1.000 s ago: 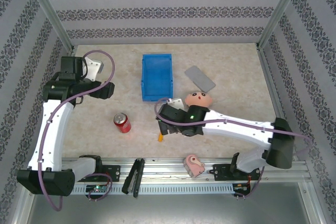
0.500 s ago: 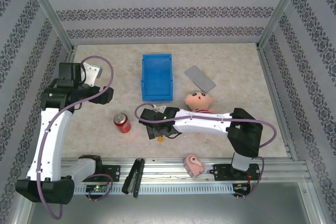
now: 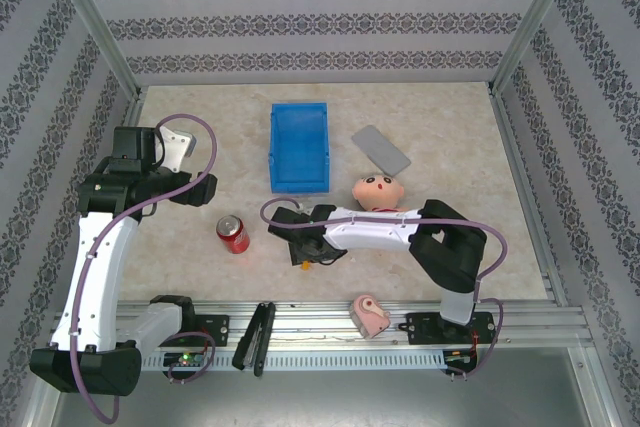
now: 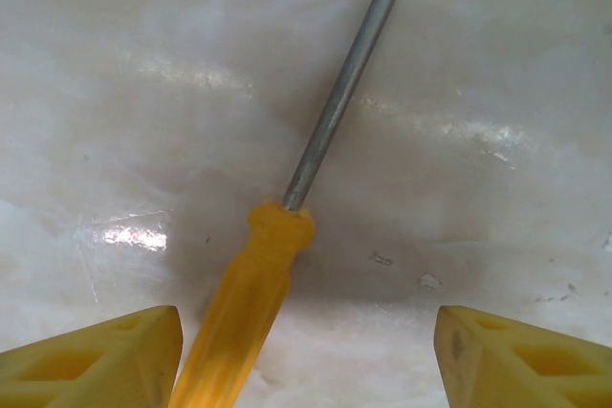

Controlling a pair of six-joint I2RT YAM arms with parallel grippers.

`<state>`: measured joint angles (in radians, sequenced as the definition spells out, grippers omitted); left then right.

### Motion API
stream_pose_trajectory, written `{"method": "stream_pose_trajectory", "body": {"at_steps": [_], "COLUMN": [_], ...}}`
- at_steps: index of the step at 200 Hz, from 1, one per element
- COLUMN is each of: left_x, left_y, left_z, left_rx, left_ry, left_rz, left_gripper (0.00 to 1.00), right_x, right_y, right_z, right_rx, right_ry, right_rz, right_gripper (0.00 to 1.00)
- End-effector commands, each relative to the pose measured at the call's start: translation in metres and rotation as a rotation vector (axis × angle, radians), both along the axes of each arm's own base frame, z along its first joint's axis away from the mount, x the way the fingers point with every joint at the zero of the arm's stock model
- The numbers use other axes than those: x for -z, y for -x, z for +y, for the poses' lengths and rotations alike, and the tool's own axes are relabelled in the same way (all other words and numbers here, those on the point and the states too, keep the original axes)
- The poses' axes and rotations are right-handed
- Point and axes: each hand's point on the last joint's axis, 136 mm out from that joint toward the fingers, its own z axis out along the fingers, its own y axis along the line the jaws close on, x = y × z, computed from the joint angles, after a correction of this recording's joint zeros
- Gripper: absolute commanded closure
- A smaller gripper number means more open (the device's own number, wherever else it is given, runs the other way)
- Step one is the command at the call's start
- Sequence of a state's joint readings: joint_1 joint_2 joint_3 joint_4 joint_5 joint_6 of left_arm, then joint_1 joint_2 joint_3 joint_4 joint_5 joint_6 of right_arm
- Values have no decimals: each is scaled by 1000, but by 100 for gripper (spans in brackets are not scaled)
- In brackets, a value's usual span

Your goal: Put the screwdriver in the bin

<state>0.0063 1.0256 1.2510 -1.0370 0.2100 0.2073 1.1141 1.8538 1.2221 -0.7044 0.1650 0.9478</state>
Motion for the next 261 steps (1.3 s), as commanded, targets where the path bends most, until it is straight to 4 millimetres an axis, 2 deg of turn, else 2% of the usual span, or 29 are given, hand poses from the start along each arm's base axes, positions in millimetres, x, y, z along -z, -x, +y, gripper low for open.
{"method": "stream_pose_trajectory", "body": {"at_steps": [1,61,72,90,138,149,169,232,261], "left_x": [3,1,1,0,-3,-3,-3,-4,-5], "left_y": [8,9,10,10,10,10,9,8,8], "left_z": [-5,-7,-7,-6,-8,-9,-10,-11,-11], "left_rx": [40,43,43,44,46,46,44,45,45], "left_ry": [-2,5,5,3,17,20,27,37,33], "left_rz": [19,18,20,18,14,15,20,20,15], "left_gripper": [1,1,1,1,1,1,1,1,1], "right_x": [10,21,22,23,19,18,16,21,22], "right_y": [1,3,5,5,7,8,9,9,7], "right_z": [4,-6,-9,-15,-27,-28,-32,-25,-20], "right_rx": [8,16,17,22,11,9,15,-24,-64], "right_ry": [-4,46,45,52,72,59,54,24,25], "right_rz": [25,33,34,31,20,23,23,32,30], "right_gripper": [30,32,39,39,42,48,49,50,54]}}
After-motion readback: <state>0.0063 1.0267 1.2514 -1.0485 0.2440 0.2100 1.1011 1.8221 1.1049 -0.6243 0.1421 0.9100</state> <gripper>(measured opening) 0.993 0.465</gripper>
